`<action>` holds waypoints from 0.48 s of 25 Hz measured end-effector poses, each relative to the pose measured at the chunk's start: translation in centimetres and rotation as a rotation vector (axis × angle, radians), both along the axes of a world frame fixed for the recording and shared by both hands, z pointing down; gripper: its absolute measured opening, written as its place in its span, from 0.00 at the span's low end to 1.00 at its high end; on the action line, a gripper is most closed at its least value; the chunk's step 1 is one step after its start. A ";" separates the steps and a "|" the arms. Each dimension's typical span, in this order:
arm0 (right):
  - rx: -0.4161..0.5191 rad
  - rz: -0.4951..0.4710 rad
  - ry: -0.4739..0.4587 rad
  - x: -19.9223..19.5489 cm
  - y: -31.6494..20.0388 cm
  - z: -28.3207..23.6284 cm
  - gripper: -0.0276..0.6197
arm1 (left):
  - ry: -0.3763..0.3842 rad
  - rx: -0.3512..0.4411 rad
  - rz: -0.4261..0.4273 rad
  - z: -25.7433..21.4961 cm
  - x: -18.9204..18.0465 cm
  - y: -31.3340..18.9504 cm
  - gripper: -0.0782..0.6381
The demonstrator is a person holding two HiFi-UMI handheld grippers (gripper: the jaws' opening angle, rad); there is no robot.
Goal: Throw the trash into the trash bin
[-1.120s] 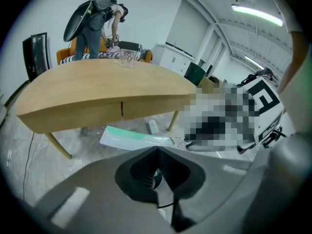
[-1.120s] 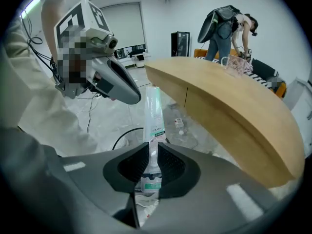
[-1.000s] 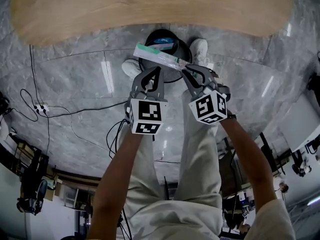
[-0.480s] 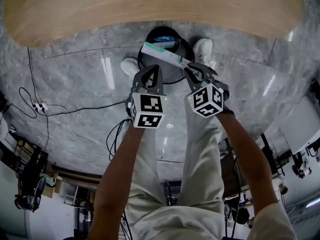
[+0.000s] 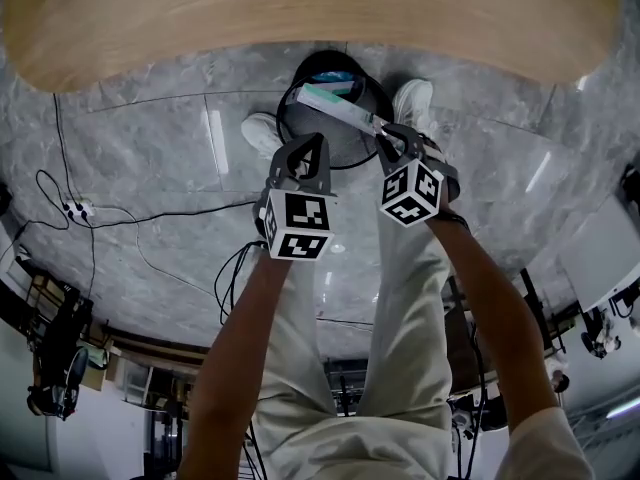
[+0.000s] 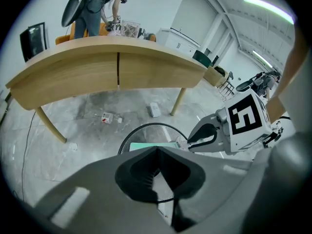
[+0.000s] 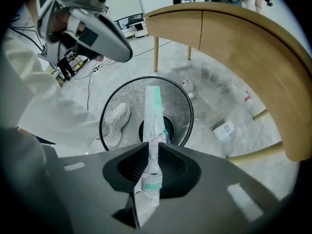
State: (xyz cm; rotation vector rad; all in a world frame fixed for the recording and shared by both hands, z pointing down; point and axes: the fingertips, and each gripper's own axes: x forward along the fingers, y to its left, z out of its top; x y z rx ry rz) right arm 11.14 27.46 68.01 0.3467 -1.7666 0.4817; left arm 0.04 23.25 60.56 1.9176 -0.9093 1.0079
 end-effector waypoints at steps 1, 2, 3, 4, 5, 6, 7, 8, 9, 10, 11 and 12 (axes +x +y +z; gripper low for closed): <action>0.001 0.014 0.009 0.1 -0.3 0.1 0.18 | 0.001 0.002 0.002 0.0 0.0 -0.1 0.11; 0.000 0.030 0.017 0.1 -0.6 0.3 0.18 | 0.001 0.002 0.002 0.1 0.0 -0.2 0.11; -0.003 0.045 0.024 0.1 -0.8 0.5 0.18 | 0.002 0.001 0.001 0.2 0.0 -0.3 0.11; -0.011 0.059 0.032 0.2 -0.8 0.7 0.18 | 0.004 -0.002 0.000 0.2 0.1 -0.3 0.11; -0.023 0.069 0.039 0.3 -0.8 1.0 0.18 | 0.007 -0.006 0.002 0.3 0.2 -0.3 0.11; -0.035 0.078 0.042 0.3 -0.7 1.3 0.19 | 0.010 -0.010 0.005 0.4 0.3 -0.3 0.11; -0.042 0.086 0.040 0.2 -0.7 1.6 0.19 | 0.012 -0.011 0.008 0.5 0.4 -0.4 0.11; -0.041 0.093 0.034 0.2 -0.9 1.7 0.19 | 0.014 -0.009 0.008 0.5 0.4 -0.5 0.11; -0.038 0.099 0.028 0.1 -1.0 1.6 0.20 | 0.014 -0.008 0.005 0.5 0.4 -0.6 0.11; -0.035 0.105 0.021 0.0 -1.0 1.5 0.21 | 0.015 -0.007 0.002 0.4 0.4 -0.6 0.11; -0.033 0.110 0.015 -0.1 -0.9 1.3 0.23 | 0.014 -0.008 0.000 0.4 0.3 -0.6 0.11; -0.031 0.111 0.012 -0.2 -0.9 1.1 0.24 | 0.013 -0.009 -0.001 0.4 0.3 -0.5 0.11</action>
